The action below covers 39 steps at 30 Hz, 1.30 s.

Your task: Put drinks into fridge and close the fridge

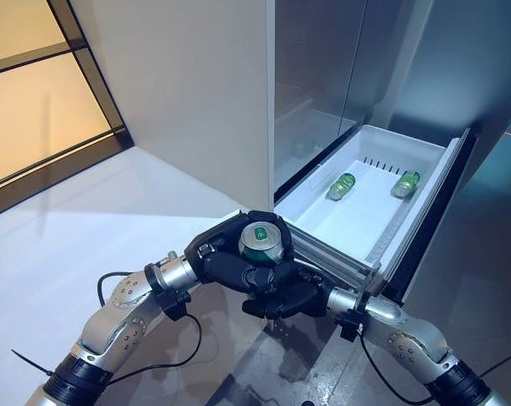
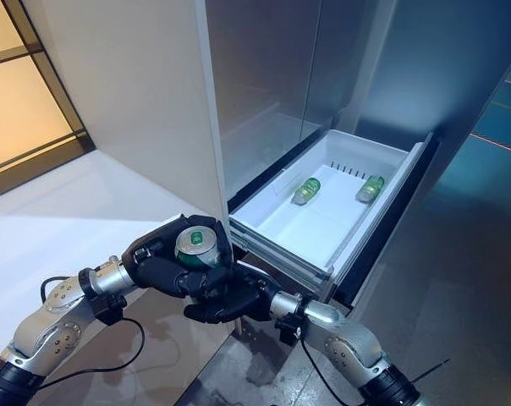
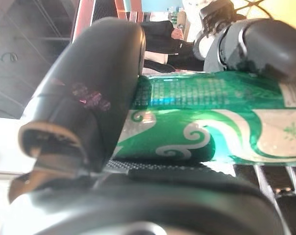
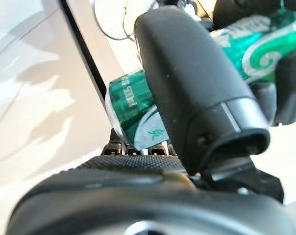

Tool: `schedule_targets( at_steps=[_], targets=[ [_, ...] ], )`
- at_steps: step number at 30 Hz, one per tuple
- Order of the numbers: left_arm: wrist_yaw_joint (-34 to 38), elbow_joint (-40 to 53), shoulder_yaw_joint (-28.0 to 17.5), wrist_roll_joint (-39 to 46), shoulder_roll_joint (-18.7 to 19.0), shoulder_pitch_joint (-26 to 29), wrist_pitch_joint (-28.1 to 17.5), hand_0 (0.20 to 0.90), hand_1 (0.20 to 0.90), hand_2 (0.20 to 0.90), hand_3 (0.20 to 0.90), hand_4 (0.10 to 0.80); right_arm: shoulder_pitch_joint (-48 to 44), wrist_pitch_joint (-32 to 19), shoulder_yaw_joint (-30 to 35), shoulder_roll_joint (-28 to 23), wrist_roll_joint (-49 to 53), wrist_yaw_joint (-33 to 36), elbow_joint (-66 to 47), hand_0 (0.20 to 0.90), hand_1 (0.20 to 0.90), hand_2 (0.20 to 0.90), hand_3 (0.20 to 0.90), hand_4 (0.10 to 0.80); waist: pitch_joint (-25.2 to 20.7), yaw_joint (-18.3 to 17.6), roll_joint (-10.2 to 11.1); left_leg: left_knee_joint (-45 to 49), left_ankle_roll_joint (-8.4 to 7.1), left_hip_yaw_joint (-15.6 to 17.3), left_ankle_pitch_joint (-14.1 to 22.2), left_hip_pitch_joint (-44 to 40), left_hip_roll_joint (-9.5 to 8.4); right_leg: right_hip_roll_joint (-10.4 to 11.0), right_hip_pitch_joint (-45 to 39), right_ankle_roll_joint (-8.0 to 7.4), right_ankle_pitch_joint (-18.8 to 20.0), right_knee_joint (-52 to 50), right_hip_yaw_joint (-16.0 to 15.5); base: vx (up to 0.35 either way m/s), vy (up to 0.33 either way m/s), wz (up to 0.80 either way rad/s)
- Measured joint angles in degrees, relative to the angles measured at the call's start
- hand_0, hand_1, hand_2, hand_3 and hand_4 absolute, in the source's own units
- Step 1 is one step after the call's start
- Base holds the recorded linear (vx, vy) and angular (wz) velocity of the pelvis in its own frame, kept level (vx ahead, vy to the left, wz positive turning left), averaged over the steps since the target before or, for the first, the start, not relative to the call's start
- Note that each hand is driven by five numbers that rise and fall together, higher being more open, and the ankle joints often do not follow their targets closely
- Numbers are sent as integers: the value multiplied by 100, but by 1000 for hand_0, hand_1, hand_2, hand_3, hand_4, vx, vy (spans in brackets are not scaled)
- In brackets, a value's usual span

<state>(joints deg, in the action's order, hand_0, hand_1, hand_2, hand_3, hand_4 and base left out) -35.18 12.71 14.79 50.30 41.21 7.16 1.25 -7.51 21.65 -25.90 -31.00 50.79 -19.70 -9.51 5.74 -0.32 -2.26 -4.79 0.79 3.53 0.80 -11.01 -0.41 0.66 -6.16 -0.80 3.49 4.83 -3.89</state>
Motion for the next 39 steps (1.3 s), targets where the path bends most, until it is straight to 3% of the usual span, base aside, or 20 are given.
schedule_targets(
  at_steps=[13,27,28,39],
  targets=[
    [63,-20,8,-4,-5,0,19,300,300,300,200,100,-17,-2,-26,-17,-7,69,-7,900,900,900,900,800,-1,3,2,0,0,0,0,-2,1,3,-3,0,0,0,1,0,0,0],
    [80,-34,61,-168,-13,270,360,300,300,300,200,100,-342,-107,-156,-371,-573,156,-232,900,900,900,900,800,0,0,0,0,1,1,-1,-8,-1,-10,-8,0,0,0,6,0,0,0],
    [81,-46,61,-172,-14,288,366,300,300,300,200,100,-349,-108,-158,-371,-570,183,-232,316,316,316,219,119,1,-2,-1,0,1,1,-1,-8,0,-10,-8,0,0,0,6,0,0,0],
    [97,-143,126,-161,-76,340,468,300,300,300,200,100,-350,-110,-340,-452,-792,212,-324,300,300,300,200,100,5,1,-6,0,1,2,-1,-9,-2,-7,-8,0,0,0,5,0,0,0]
  ],
)
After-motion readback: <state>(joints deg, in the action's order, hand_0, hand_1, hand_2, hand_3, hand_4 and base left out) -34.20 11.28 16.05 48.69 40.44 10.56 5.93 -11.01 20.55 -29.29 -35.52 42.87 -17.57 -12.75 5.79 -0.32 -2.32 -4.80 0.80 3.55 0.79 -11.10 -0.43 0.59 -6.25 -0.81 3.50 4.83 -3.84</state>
